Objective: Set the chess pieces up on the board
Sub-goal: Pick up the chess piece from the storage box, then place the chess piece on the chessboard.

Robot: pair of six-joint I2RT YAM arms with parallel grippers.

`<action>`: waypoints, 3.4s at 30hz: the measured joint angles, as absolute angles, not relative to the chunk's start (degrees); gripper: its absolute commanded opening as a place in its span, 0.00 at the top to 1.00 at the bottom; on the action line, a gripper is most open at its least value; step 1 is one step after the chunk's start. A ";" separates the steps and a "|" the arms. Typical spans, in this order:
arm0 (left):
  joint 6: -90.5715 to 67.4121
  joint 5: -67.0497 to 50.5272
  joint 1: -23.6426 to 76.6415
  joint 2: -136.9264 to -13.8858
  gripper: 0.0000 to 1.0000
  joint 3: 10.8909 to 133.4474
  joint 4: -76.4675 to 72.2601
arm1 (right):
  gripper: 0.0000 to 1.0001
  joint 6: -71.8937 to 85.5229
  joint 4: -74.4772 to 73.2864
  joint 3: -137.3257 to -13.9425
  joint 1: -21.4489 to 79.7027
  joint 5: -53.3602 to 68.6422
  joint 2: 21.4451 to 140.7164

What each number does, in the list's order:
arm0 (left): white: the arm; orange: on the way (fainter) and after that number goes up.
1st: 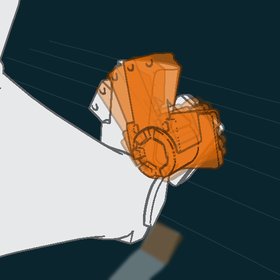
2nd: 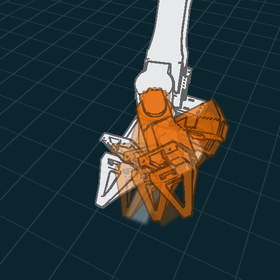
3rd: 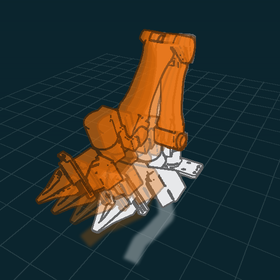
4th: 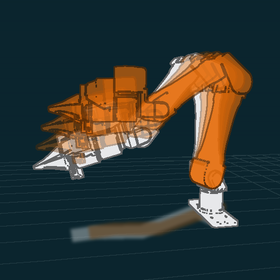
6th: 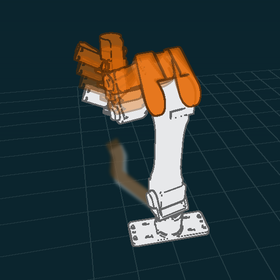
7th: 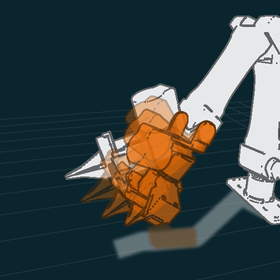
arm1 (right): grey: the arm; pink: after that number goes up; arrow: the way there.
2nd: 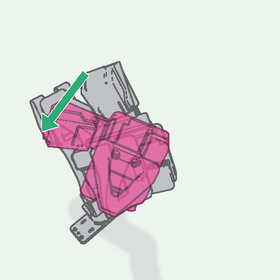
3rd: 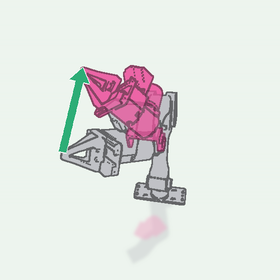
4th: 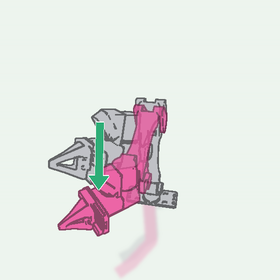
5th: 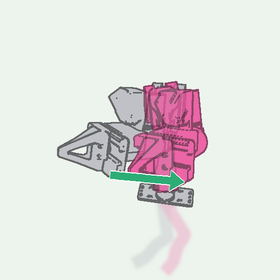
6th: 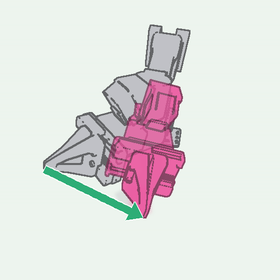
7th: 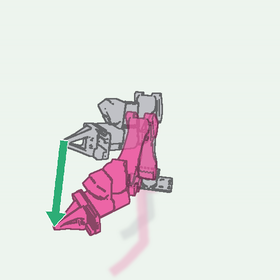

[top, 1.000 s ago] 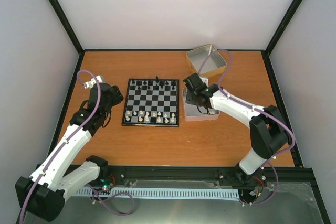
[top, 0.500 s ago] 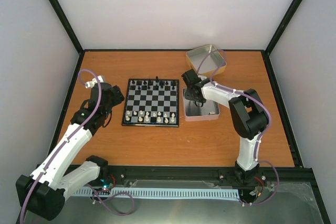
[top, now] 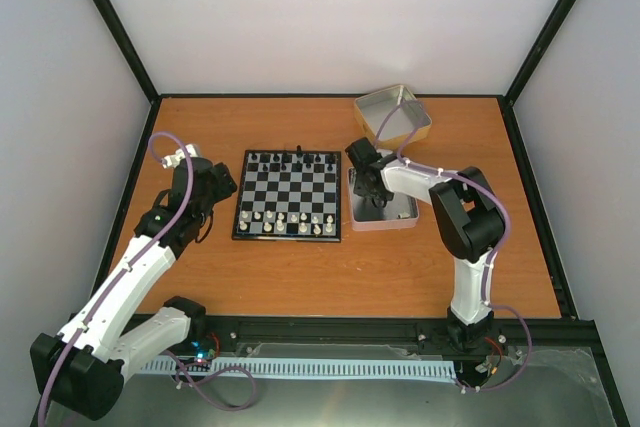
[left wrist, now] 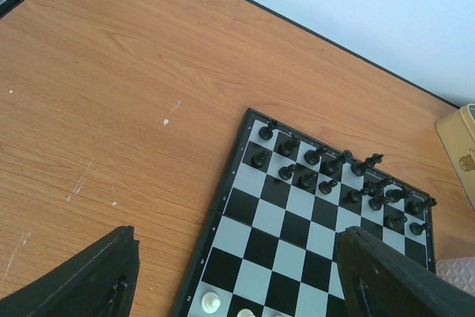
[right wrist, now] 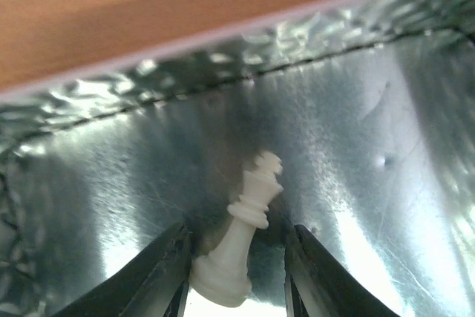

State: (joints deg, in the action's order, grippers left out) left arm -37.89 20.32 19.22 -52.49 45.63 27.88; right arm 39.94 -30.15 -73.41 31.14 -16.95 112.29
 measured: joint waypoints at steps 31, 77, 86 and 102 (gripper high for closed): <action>-30.96 -9.85 19.22 -54.72 0.15 45.52 16.38 | 0.89 28.47 -10.02 -57.52 29.82 10.20 84.93; -37.74 -60.34 18.76 -69.65 0.97 48.14 10.46 | 0.31 20.38 5.28 -55.07 36.05 57.98 84.93; -30.22 -31.05 23.83 -63.88 0.99 43.24 17.69 | 0.25 17.06 0.60 -47.99 30.68 51.18 78.87; -29.78 5.30 41.93 -69.60 0.99 39.88 18.28 | 0.26 22.13 -1.52 -46.00 28.88 32.80 78.91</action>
